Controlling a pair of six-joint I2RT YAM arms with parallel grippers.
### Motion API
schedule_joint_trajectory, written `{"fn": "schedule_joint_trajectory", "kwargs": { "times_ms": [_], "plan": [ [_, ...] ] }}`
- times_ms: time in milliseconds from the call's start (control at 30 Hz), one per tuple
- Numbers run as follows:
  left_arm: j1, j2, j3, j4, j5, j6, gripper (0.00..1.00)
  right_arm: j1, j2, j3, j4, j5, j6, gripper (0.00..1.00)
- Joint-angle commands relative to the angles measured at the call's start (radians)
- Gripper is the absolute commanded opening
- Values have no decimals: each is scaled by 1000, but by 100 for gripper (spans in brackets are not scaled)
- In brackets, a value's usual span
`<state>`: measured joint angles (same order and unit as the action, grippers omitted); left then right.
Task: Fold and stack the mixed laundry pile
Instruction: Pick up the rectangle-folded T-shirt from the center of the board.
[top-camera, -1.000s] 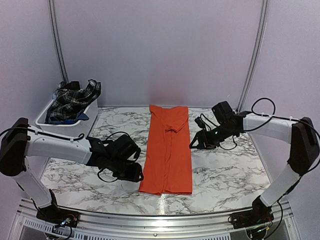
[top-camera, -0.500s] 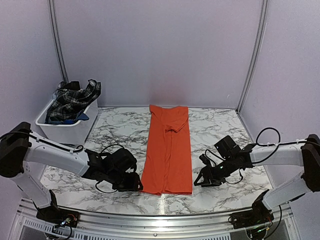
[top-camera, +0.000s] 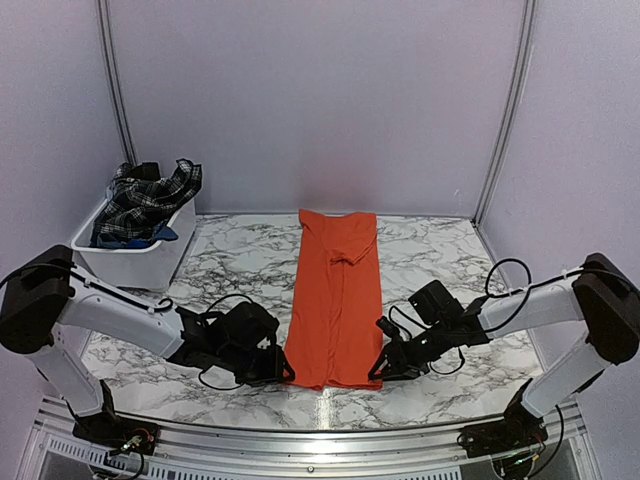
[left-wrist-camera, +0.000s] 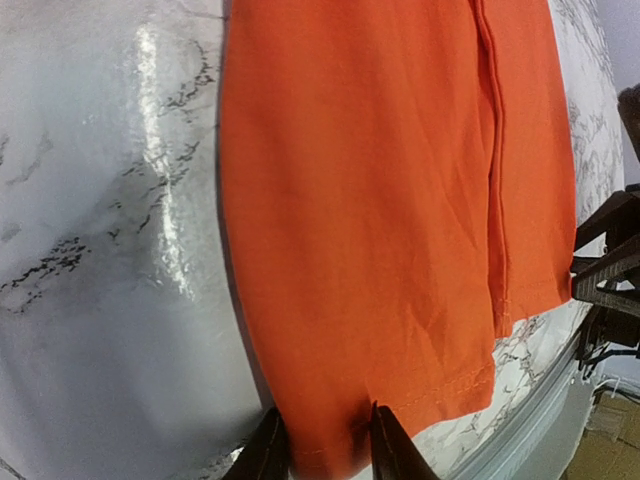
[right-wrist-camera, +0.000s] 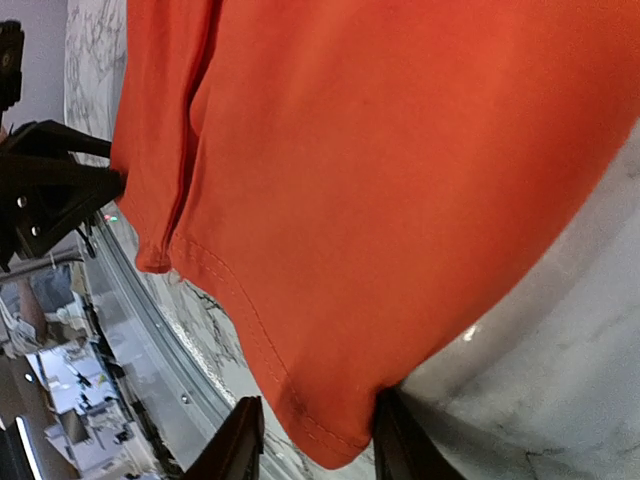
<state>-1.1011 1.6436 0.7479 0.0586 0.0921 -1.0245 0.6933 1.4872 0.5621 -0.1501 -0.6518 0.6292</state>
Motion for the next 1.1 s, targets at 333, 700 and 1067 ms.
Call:
{"fn": "schedule_joint_trajectory", "kwargs": {
  "times_ms": [333,700,1067],
  "plan": [
    [-40,-30,-80,-11,-17,-62,2,27,-61,-111,-11,58,53,0],
    [-203,-174,-42,-157,6,-82,0,138,-390,-140,-134,6,174,0],
    [-30,-140,161,-278,-15,70,0,19,-311,35,-163,66,85,0]
  ]
}}
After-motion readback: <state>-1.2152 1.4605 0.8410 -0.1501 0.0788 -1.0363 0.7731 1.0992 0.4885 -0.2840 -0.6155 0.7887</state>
